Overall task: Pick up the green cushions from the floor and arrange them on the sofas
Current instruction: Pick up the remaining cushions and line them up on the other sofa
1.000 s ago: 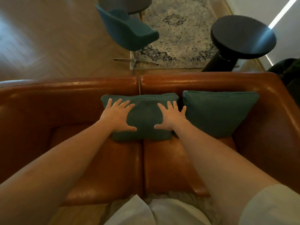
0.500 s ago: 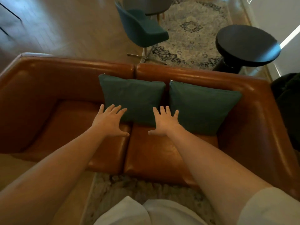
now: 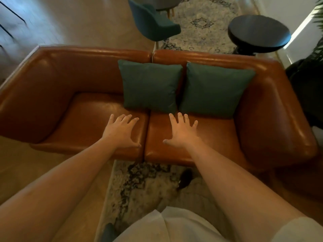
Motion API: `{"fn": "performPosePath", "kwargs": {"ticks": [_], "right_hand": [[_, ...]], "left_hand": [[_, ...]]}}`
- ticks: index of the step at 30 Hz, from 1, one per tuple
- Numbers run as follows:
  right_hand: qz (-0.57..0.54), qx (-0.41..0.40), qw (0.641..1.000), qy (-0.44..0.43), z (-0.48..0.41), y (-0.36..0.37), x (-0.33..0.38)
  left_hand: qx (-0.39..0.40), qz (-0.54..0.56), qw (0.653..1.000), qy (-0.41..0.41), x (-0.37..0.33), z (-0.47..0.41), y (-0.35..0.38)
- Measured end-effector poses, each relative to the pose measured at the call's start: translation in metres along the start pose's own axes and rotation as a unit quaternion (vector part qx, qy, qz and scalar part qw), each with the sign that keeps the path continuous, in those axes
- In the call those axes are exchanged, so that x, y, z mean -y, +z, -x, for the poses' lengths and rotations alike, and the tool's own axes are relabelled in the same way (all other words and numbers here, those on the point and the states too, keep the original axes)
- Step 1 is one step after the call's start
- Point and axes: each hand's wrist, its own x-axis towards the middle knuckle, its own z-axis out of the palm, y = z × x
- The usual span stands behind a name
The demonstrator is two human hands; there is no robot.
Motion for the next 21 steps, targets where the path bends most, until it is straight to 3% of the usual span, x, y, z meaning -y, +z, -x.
{"fn": "performPosePath", "kwargs": {"ticks": [11,21], "right_hand": [[-0.008,0.015,1.0,-0.001,0.148,0.092,0.032],[0.012,0.066,0.997,-0.049,0.286,0.187,0.021]], "left_hand": [[0.039,-0.001,0.999,-0.018,-0.018,0.16,0.073],[0.047,0.012,0.995,-0.082,-0.096,0.319,0.15]]}}
